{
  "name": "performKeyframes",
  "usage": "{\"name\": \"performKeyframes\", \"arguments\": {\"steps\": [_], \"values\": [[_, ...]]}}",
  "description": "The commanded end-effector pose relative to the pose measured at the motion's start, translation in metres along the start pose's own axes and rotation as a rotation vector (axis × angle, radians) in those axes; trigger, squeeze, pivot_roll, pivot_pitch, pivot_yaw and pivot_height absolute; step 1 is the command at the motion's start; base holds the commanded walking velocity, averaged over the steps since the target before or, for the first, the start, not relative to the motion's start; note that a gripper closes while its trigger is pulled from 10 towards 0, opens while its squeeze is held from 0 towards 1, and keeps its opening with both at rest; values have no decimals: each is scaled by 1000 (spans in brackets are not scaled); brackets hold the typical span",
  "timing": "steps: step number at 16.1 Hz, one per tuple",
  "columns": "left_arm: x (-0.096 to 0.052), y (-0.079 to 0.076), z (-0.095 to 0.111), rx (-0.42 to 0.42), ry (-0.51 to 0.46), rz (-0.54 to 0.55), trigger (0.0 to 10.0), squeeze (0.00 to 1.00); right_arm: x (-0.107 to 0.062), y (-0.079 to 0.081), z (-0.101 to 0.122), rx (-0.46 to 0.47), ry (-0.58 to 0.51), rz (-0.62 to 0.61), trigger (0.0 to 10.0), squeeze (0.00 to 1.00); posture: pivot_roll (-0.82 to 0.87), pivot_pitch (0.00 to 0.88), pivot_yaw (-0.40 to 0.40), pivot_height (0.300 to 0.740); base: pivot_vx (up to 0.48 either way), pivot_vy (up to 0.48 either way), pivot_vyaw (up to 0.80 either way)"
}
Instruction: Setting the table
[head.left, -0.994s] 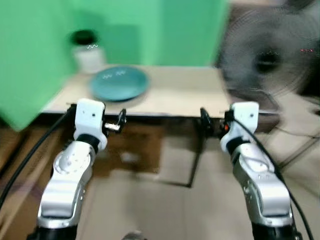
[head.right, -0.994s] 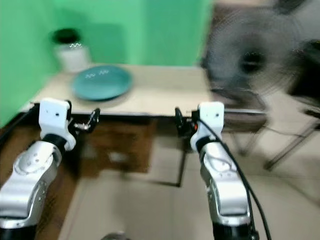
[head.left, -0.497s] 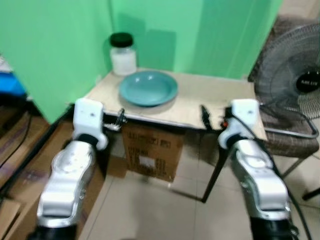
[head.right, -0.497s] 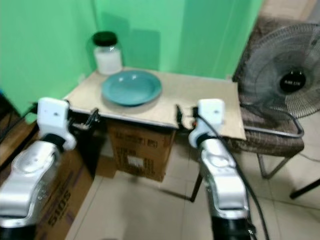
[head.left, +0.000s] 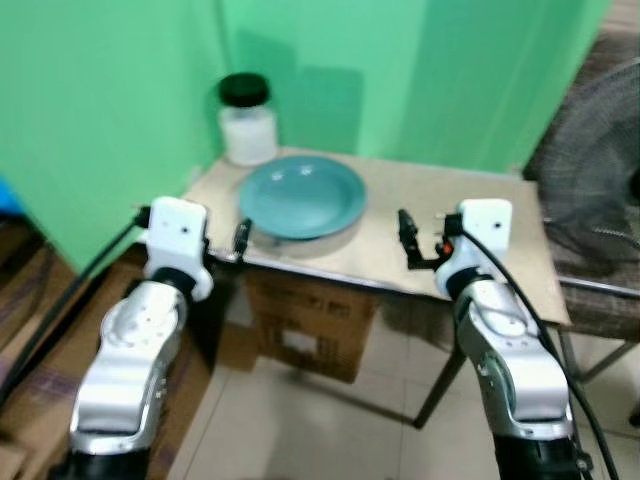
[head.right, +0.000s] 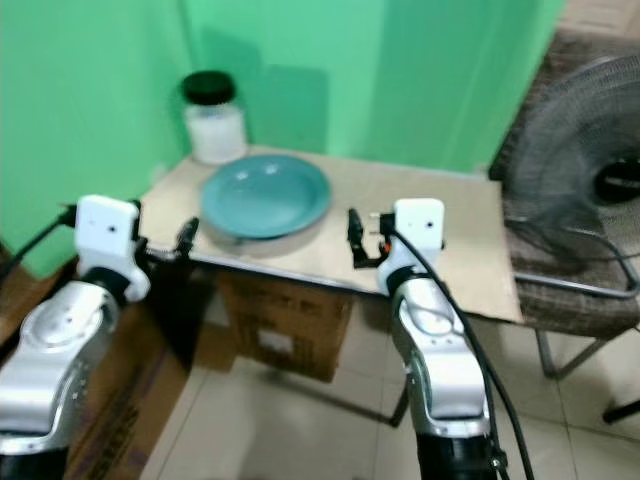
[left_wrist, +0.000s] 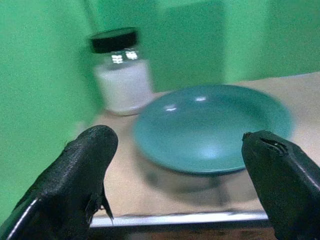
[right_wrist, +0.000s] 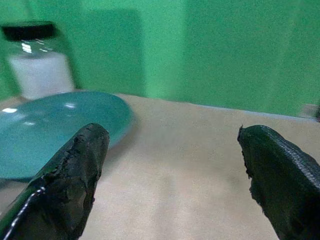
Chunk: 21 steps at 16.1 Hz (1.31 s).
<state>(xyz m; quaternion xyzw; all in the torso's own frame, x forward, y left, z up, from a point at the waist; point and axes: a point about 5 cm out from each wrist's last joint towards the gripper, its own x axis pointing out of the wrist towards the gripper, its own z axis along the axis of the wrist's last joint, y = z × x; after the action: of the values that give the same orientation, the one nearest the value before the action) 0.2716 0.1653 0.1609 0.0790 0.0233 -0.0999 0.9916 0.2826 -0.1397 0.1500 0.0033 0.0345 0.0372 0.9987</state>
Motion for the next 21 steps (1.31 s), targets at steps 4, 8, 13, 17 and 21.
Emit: {"name": "performKeyframes", "arguments": {"steps": [4,8,13,17,21], "values": [[0,1,2,24,-1,-11,10000,0,0,-2,2,1,-10,-14,10000,1000,103,0,7,740,352,0,0],[2,2,2,29,-1,-18,10000,0,4,3,5,-10,-19,26,10000,1000,109,0,4,740,345,0,0],[3,1,4,29,-9,-26,10000,0,7,0,7,3,-26,28,10000,1000,118,0,2,740,343,0,480],[13,0,-1,70,-1,-114,10000,0,14,-5,0,18,39,69,10000,1000,122,0,-7,740,233,0,138],[32,1,-13,134,37,-279,10000,0,26,-12,-2,76,87,99,10000,0,104,0,1,740,0,0,0]]}}
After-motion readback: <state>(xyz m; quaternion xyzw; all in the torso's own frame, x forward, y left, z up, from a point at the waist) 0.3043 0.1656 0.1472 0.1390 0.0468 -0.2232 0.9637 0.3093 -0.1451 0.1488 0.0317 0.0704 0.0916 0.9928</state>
